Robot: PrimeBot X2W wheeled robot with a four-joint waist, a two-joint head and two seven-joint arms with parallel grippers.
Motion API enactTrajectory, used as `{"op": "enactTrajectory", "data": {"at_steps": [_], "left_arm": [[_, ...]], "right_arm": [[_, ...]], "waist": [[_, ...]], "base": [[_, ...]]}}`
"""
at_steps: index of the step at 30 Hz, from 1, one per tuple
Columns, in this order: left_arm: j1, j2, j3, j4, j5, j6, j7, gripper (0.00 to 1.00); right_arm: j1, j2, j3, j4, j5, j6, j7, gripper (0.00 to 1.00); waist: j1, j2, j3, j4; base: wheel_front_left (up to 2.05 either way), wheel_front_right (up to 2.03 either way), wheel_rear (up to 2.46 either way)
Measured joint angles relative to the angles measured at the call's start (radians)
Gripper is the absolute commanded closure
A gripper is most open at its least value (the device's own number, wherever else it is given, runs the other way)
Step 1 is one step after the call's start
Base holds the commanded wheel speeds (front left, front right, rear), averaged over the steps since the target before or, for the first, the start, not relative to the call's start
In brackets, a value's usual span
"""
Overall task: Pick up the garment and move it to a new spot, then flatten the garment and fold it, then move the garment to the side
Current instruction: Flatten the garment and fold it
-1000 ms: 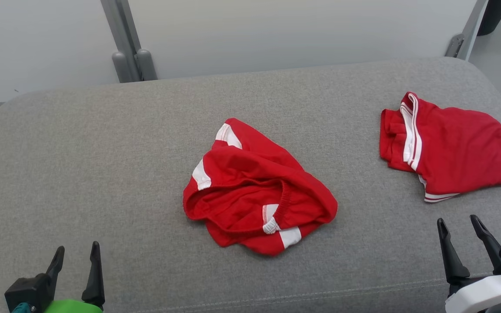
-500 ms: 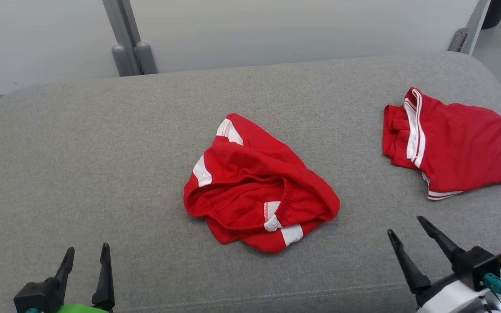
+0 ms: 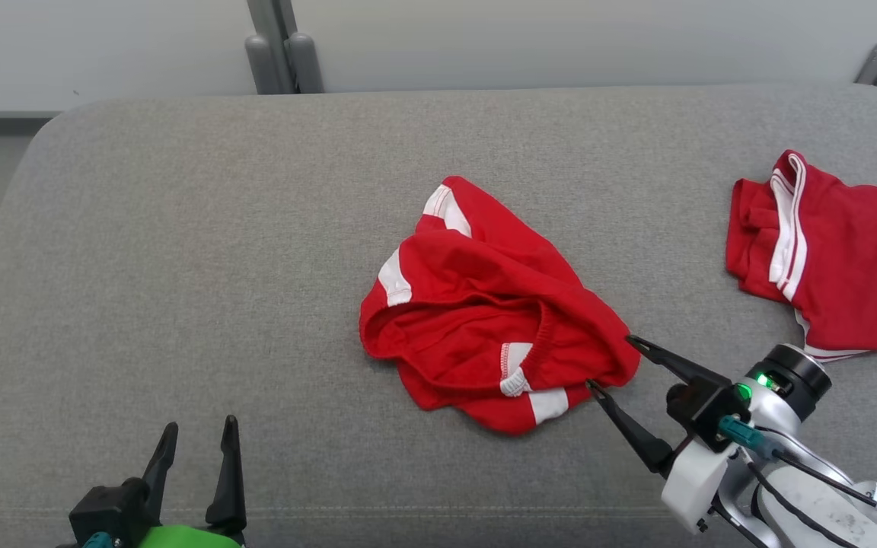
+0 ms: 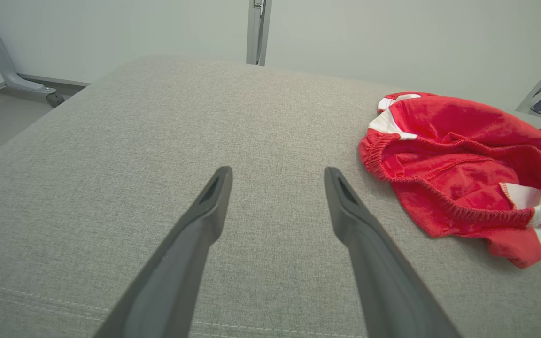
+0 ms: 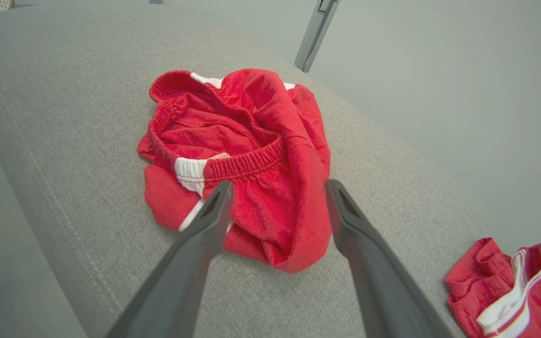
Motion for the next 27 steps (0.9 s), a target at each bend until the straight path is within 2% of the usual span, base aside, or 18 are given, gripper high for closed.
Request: {"op": "enactTrajectory", "data": {"at_steps": [12, 19, 27], "left_arm": [[-0.072, -0.058, -0.046, -0.020, 0.006, -0.011, 0.000, 0.00], [-0.087, -0.073, -0.036, -0.016, 0.006, -0.018, 0.000, 0.00], [-0.105, -0.086, -0.024, -0.012, 0.016, -0.018, 0.000, 0.00]], "right_arm": [[-0.128, 0.033, 0.155, 0.120, 0.028, 0.000, 0.094, 0.00], [-0.181, 0.032, 0.199, 0.173, 0.067, 0.000, 0.112, 0.00], [-0.226, 0.031, 0.255, 0.227, 0.117, 0.000, 0.138, 0.00]], "waist": [[0.0000, 0.0000, 0.058, 0.086], [0.0000, 0.0000, 0.086, 0.131], [0.0000, 0.0000, 0.109, 0.154]], "base": [[0.00, 0.00, 0.00], [0.00, 0.00, 0.00], [0.00, 0.00, 0.00]]}}
